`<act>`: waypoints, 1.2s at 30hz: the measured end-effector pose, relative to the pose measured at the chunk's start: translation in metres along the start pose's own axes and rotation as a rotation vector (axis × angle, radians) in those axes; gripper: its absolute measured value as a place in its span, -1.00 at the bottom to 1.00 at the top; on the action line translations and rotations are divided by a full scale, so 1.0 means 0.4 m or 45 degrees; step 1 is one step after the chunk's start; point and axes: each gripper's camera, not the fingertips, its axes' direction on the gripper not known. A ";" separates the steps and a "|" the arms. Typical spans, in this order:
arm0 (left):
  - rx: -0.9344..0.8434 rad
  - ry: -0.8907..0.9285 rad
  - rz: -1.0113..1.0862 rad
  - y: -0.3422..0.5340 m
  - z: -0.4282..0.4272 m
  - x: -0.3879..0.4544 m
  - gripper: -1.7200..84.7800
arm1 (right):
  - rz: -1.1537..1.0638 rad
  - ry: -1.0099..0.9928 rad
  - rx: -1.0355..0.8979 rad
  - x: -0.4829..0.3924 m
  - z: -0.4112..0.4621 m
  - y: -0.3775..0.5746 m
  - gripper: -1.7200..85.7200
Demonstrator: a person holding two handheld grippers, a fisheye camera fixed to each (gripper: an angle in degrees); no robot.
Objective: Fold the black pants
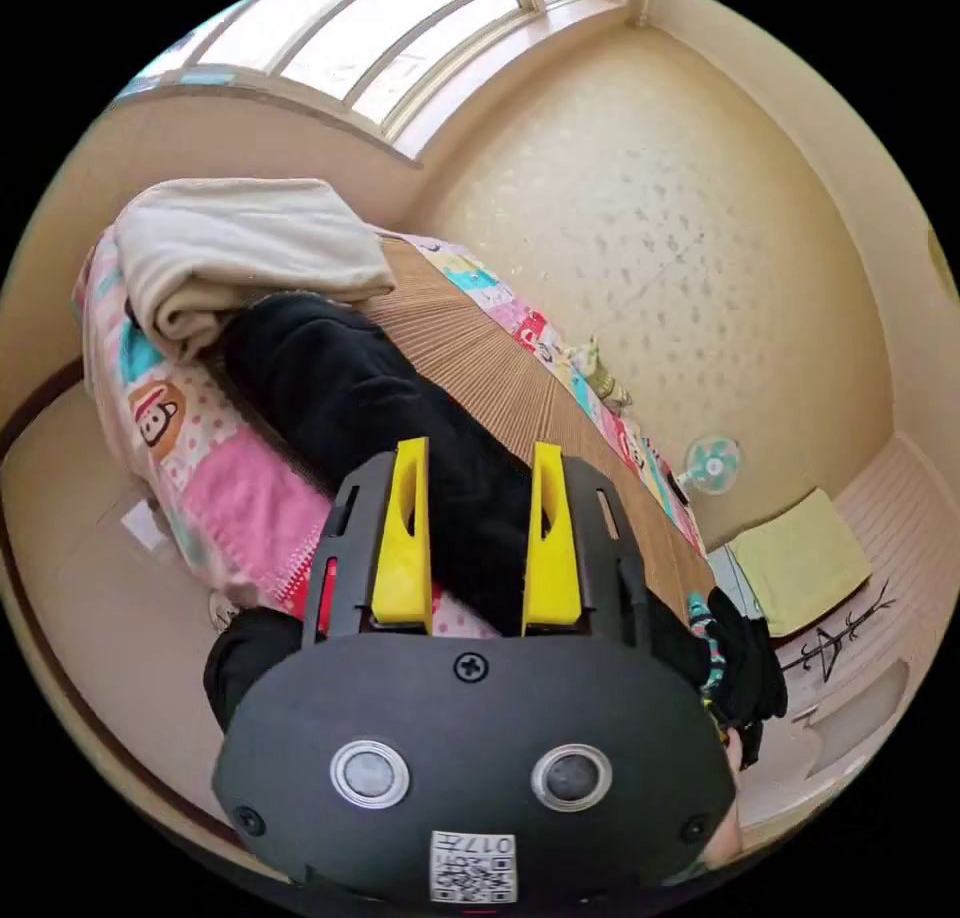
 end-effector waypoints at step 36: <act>-0.310 0.240 -0.596 -0.332 -0.022 -0.446 -0.62 | -0.316 -0.023 -0.385 -0.095 0.380 0.272 -0.95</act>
